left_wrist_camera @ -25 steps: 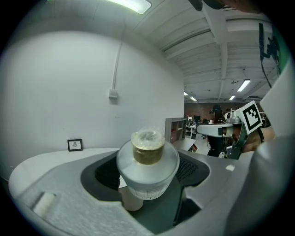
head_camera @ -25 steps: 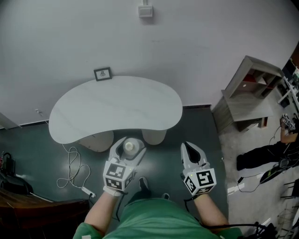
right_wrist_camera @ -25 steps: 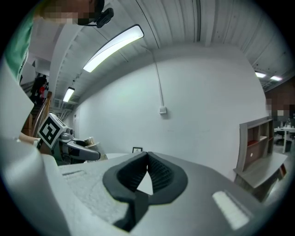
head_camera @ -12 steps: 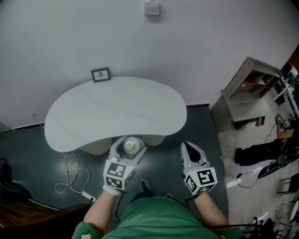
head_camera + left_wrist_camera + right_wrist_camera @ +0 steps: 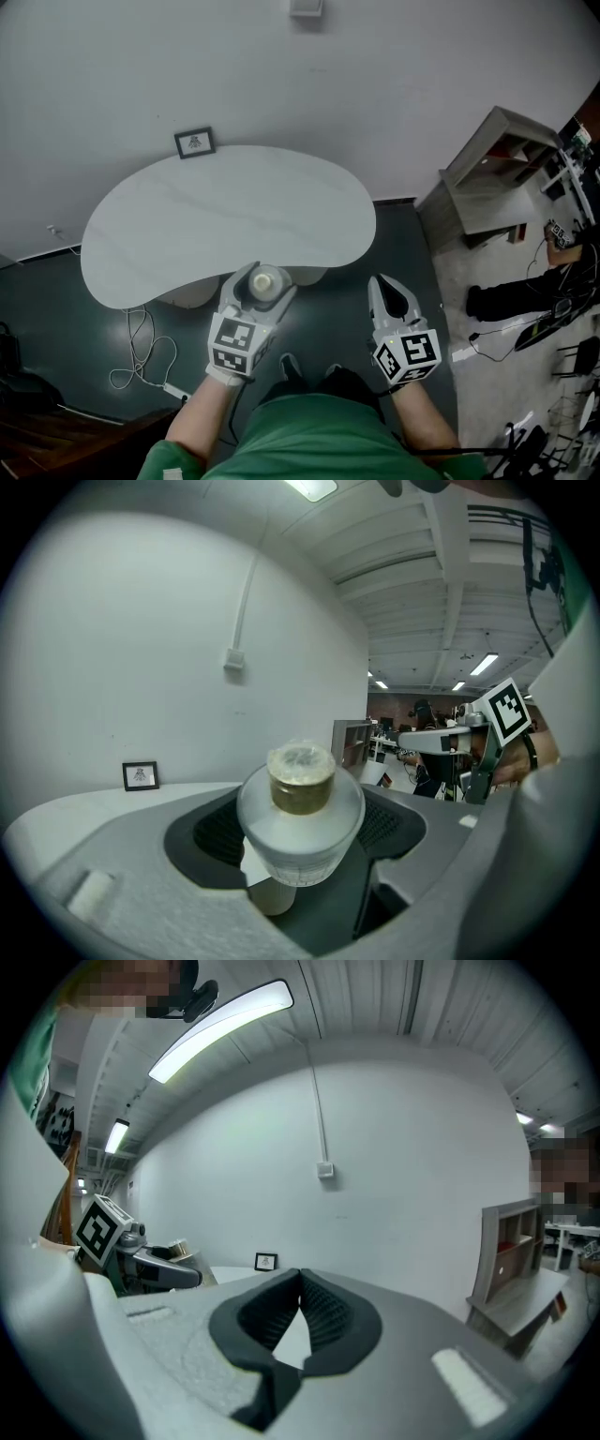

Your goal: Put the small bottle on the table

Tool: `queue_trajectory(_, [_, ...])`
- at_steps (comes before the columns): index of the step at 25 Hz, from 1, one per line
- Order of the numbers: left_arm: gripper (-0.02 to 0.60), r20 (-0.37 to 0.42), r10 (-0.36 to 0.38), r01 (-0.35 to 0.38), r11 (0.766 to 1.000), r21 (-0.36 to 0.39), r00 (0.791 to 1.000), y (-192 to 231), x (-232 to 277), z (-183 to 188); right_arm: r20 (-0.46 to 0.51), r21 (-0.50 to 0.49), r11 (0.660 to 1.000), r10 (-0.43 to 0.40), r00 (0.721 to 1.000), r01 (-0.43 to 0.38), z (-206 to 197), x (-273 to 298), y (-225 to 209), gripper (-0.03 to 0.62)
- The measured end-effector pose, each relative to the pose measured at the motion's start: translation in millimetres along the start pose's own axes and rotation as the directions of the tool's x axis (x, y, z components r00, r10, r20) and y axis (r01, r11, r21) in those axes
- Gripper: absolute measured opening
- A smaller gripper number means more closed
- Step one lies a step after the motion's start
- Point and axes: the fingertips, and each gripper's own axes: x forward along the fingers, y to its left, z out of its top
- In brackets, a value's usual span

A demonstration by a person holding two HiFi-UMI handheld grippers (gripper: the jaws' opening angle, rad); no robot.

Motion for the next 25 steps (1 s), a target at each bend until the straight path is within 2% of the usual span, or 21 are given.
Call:
queue_trajectory(7, [0.347,-0.026,-0.012,0.012,1.0,-0.002,1.0,-3.6,20.8,-7.2,0.001,0.021,1.0,0.006,1.0,-0.006,-9.0,14.9,-14.3,0.003])
queue_trajectory(13, [0.347,-0.006,-0.001,0.001,1.0,0.008,1.0,-5.4,43.2,1.1,0.003,0.03,0.999,0.045,0.999,-0.045,-7.7,40.6,-34.0,0.003])
queue_trajectory(25, [0.347,-0.038,0.086,-0.086,0.996,0.007,0.996,12.1,109.9,18.6,-0.014,0.003,0.985,0.171,0.985,-0.171,8.3,114.3,-74.0,0.003])
